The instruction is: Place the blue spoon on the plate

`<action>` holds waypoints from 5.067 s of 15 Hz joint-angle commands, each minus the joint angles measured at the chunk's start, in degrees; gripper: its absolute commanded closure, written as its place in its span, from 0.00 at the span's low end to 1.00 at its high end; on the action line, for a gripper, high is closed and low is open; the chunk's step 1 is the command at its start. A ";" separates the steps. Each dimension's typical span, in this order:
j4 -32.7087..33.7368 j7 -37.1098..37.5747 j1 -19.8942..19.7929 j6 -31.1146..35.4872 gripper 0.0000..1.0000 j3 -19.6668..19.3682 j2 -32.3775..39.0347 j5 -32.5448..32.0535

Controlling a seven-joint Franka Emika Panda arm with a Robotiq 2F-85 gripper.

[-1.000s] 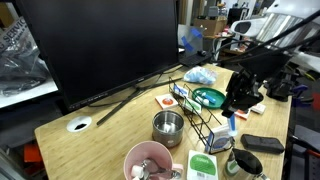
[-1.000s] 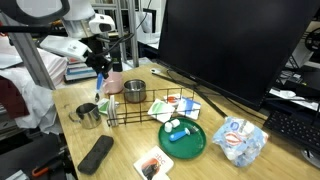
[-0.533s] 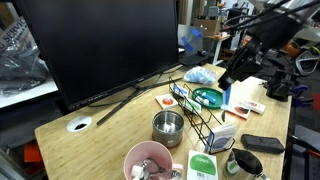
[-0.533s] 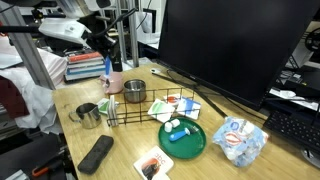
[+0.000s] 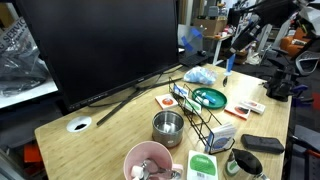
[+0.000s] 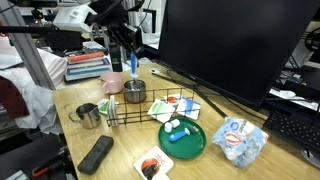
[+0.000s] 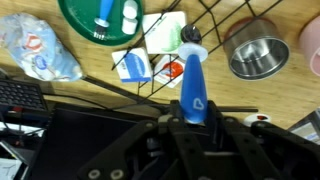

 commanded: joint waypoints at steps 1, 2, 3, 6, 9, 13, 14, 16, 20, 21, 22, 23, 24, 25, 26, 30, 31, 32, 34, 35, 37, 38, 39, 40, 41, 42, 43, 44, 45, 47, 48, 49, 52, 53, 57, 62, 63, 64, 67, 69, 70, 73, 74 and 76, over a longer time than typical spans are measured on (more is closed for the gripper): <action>-0.25 3.14 -3.62 -1.63 0.93 0.34 0.09 -3.98; -0.43 1.20 -2.00 -3.40 0.93 -1.38 0.37 -2.62; -0.51 1.82 -2.25 -1.39 0.73 -1.01 0.34 -2.96; -0.81 1.77 -2.04 -2.50 0.73 -1.28 0.40 -2.89; -0.81 1.77 -1.99 -2.52 0.73 -1.28 0.40 -2.89; -0.81 1.76 -1.99 -2.53 0.93 -1.28 0.40 -2.89; 0.51 2.62 -2.73 -3.37 0.93 -0.75 2.27 -3.38; 2.91 4.02 -4.65 -4.91 0.93 -0.15 6.46 -4.84; 8.94 7.16 -7.95 -9.39 0.93 -0.47 16.11 -8.63; 10.64 9.08 -9.29 -9.61 0.93 -0.09 18.71 -11.61; 12.62 10.55 -9.73 -10.60 0.93 -0.21 20.88 -13.94; 14.68 12.14 -9.98 -11.09 0.93 -0.54 23.34 -16.44; 16.72 14.27 -10.16 -11.70 0.93 -0.81 25.57 -19.42; 19.25 17.04 -10.37 -13.49 0.93 -1.19 28.10 -23.30; 22.10 18.62 -10.02 -16.83 0.93 -1.99 30.53 -25.55; 24.77 20.42 -8.01 -19.08 0.73 -5.27 33.49 -27.52; 26.67 21.59 -7.78 -20.08 0.73 -5.79 35.21 -28.40; 27.81 22.20 -7.58 -20.55 0.73 -5.98 36.30 -28.65; 28.27 22.63 -7.26 -20.89 0.73 -5.98 36.73 -28.70; 28.28 22.72 -7.19 -21.03 0.73 -5.96 36.67 -28.71; 28.28 22.74 -7.20 -21.12 0.73 -5.98 36.59 -28.72; 28.28 22.74 -7.21 -21.14 0.73 -6.01 36.59 -28.72; 28.28 22.74 -7.21 -21.14 0.73 -6.03 36.59 -28.72; 28.28 22.74 -7.20 -21.15 0.93 -6.03 36.59 -28.72; 28.51 21.31 -7.24 -20.38 0.93 -5.95 36.98 -27.78; 29.42 20.11 -7.21 -20.68 0.93 -6.00 37.82 -26.18; 30.08 19.25 -7.17 -20.70 0.93 -6.13 38.45 -24.98; 31.11 17.87 -7.26 -20.77 0.93 -6.26 39.47 -23.06; 32.11 16.16 -7.44 -20.78 0.93 -6.33 40.43 -20.99; 34.71 13.31 -7.61 -21.62 0.93 -6.74 43.19 -17.74; 35.90 11.48 -7.81 -21.59 0.93 -6.86 44.62 -15.71; 37.23 10.22 -7.98 -21.56 0.93 -7.01 46.32 -14.03; 41.49 7.40 -8.06 -22.87 0.93 -7.52 51.35 -11.38; 42.82 6.69 -8.06 -23.35 0.93 -7.62 53.13 -10.84; 46.27 5.23 -8.08 -23.78 0.93 -7.68 58.00 -9.02; 49.66 4.00 -8.47 -26.23 0.46 -8.19 60.78 -8.76; 49.90 3.87 -8.54 -26.34 0.41 -8.31 60.90 -8.81; 50.12 3.62 -8.67 -26.42 0.33 -8.32 60.96 -8.78; 49.79 3.99 -8.33 -25.49 0.12 -8.76 59.92 -9.68; 48.94 4.57 -7.80 -24.98 0.01 -9.18 58.25 -10.70; 48.47 4.92 -7.43 -25.01 0.00 -9.50 57.35 -11.50; 49.61 5.21 -7.69 -24.48 0.00 -9.17 58.38 -10.55; 49.47 5.22 -7.64 -24.49 0.00 -9.21 58.25 -10.57; 49.20 5.22 -7.63 -24.49 0.00 -9.24 58.26 -10.58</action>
